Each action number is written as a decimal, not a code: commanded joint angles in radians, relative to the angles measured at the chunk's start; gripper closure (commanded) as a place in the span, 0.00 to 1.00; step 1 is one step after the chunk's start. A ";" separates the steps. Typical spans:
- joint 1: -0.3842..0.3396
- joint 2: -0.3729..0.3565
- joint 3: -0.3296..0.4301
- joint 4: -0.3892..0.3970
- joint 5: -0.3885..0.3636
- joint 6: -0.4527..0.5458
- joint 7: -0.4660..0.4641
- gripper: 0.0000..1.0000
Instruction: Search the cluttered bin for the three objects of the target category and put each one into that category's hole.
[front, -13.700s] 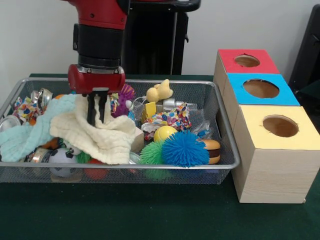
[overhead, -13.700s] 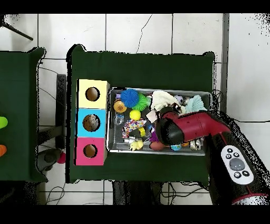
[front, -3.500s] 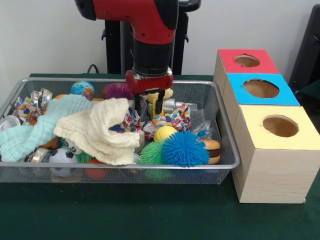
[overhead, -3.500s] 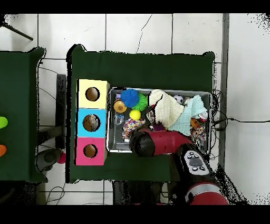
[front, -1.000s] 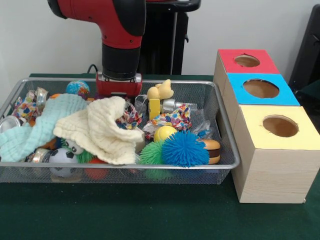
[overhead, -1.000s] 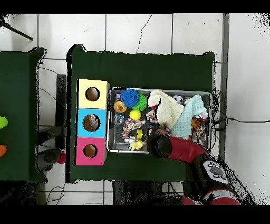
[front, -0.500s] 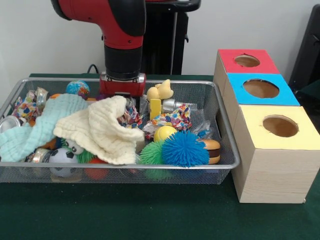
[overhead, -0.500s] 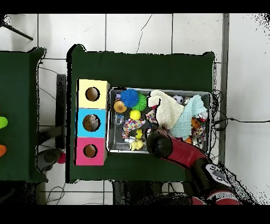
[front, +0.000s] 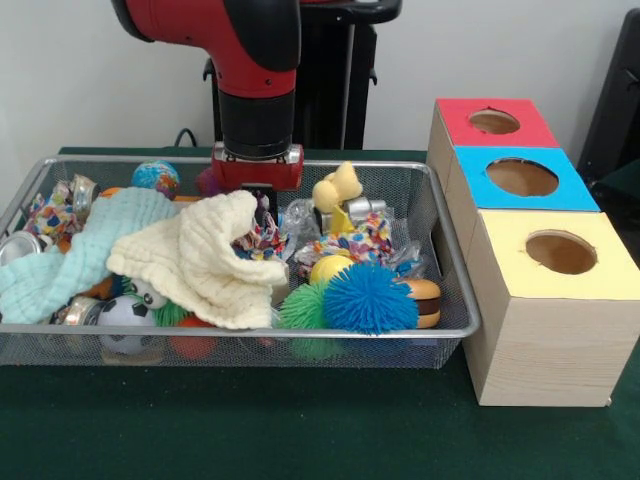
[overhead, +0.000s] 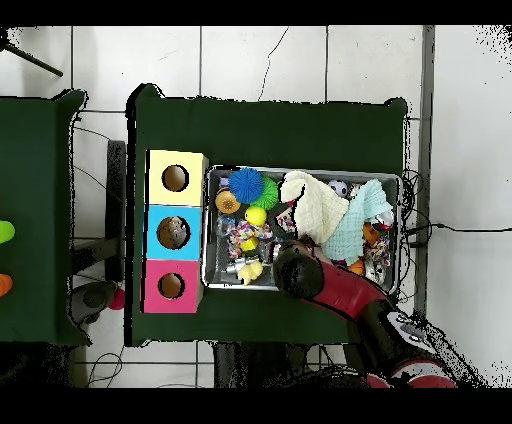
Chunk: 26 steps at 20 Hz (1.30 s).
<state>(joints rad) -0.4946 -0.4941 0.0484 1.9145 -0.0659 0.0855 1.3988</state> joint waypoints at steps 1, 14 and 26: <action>-0.051 0.072 0.085 0.099 -0.025 0.076 0.137 1.00; 0.023 -0.110 0.091 0.142 0.067 0.264 0.187 1.00; 0.065 -0.204 0.106 0.161 0.126 0.340 0.198 1.00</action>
<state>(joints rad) -0.4492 -0.6502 0.0705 2.0665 -0.0078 0.3327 1.3988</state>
